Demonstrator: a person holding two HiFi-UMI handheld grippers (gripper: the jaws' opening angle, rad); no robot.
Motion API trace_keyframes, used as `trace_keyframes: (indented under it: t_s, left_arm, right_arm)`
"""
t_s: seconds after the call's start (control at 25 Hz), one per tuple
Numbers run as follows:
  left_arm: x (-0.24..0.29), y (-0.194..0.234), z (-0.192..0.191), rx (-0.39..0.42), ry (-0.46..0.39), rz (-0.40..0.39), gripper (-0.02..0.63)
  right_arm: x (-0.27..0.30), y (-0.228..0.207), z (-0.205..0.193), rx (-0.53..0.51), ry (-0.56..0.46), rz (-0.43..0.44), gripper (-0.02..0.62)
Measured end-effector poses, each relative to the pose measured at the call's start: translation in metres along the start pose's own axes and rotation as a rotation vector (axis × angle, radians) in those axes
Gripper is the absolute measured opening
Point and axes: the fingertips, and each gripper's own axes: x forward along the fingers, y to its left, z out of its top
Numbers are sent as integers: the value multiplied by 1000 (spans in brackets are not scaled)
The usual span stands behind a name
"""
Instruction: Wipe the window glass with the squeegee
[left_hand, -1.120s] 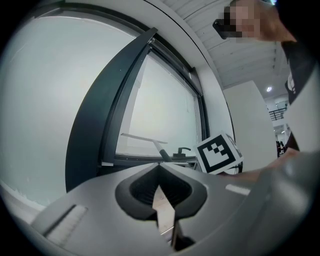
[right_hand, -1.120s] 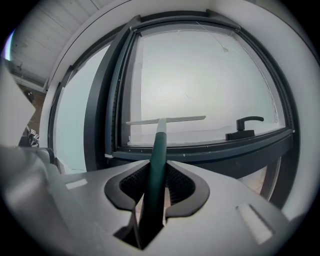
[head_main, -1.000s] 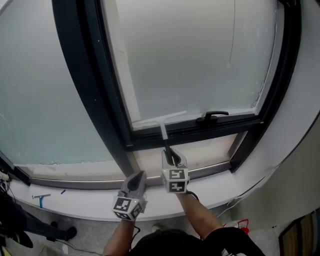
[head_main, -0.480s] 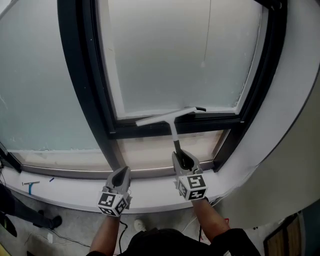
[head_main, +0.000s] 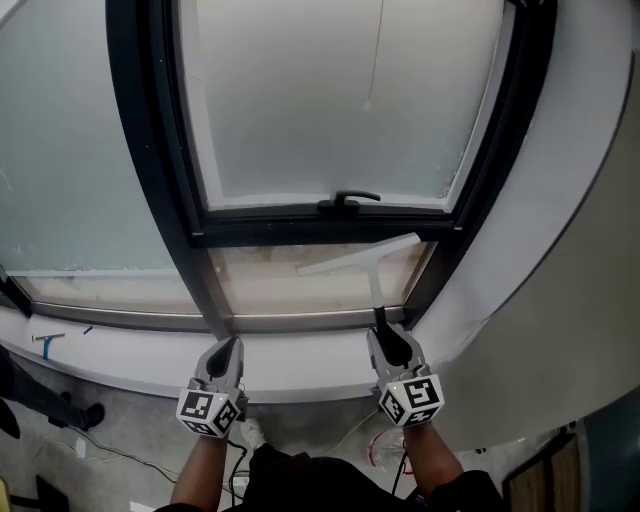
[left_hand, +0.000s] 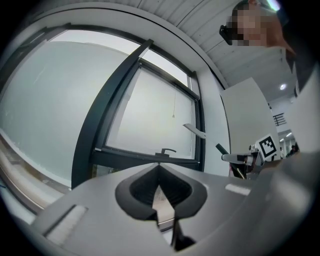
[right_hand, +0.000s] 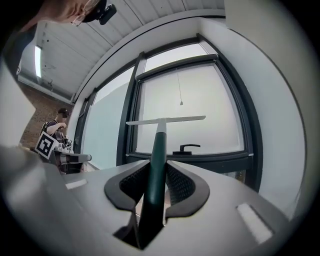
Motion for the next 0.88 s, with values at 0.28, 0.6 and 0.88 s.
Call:
trace_keyframes:
  t_s: [0.28,0.6,0.88]
  left_arm:
    - [-23,-28,-16,5,42,41,-2]
    - [-34,-29,-20,14,62,17,-2]
    - [-49,1,-8,39,45,32,-2]
  right_arm:
    - [-45,-11,-15,59,2,2,95]
    - [-68,-9,-25,73,10,-27,95]
    - [-66,18,-28,66,10,-28,95]
